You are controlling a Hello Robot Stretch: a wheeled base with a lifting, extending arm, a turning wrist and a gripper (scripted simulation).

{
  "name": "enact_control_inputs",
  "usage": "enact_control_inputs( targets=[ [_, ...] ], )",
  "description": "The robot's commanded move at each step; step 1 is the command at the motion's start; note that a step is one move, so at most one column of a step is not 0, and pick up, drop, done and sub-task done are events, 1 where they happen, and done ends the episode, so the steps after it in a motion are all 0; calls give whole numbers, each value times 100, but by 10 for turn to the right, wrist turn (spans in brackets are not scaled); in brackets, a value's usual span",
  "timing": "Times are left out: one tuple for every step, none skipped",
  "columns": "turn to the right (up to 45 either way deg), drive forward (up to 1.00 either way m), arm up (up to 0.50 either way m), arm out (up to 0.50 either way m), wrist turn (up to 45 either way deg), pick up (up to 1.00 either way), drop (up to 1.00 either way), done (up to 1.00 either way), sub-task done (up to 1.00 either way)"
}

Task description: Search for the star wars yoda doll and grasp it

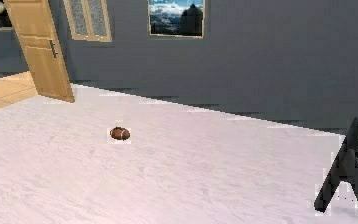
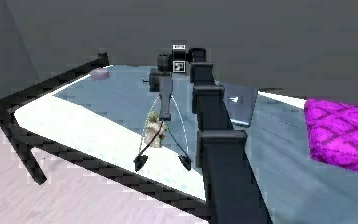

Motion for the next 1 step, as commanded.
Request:
enact_control_inputs(
  targets=[
    [0,0,0,0,450,0,0,0,0]
  ],
)
